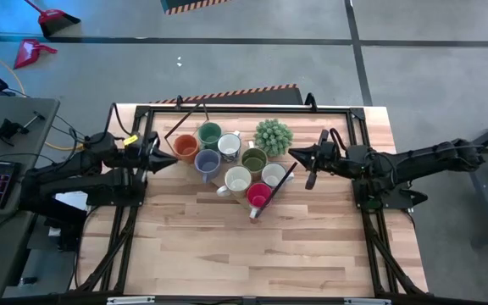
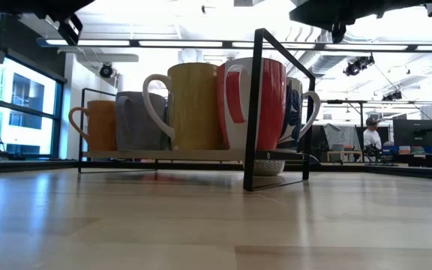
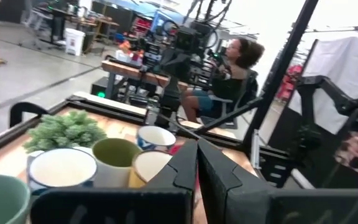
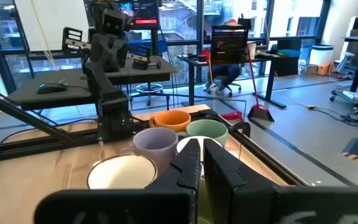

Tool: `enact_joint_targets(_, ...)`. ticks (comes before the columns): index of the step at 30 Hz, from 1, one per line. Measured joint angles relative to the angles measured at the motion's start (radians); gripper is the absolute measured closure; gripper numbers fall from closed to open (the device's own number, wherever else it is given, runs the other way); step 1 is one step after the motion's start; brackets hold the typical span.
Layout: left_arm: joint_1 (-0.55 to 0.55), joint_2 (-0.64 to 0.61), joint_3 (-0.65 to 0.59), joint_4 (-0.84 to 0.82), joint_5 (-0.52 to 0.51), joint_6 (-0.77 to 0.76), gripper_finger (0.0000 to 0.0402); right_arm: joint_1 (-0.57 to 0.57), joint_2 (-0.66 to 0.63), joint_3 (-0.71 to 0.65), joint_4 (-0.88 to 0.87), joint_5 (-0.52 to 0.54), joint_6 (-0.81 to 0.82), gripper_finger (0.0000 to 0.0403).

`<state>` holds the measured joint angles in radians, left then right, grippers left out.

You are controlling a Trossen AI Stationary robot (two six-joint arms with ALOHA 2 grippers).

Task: Place coffee mugs
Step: Adjust the yellow mug on the shelf

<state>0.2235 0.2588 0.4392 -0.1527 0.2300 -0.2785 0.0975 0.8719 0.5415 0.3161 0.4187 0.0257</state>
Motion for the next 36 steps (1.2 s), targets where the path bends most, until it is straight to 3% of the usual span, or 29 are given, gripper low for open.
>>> enact_joint_targets(9, -0.021, 0.0, 0.047, -0.067, 0.04, 0.061, 0.0323, -0.029, 0.0, 0.001, -0.014, -0.012, 0.082, 0.0396)
enact_joint_targets(15, -0.059, 0.018, 0.048, -0.127, 0.113, -0.062, 0.0284, -0.114, 0.0, 0.001, -0.024, -0.095, 0.109, 0.0393)
enact_joint_targets(20, -0.119, 0.085, 0.048, -0.159, 0.063, -0.059, 0.028, -0.183, 0.007, 0.002, -0.031, -0.301, 0.176, 0.0387)
enact_joint_targets(27, -0.133, 0.196, 0.048, -0.076, 0.025, 0.009, 0.0281, -0.183, 0.083, 0.003, 0.095, -0.509, 0.182, 0.0387)
enact_joint_targets(36, -0.133, 0.213, 0.048, -0.073, 0.024, 0.019, 0.0282, -0.118, 0.236, 0.04, 0.239, -0.553, 0.238, 0.0387)
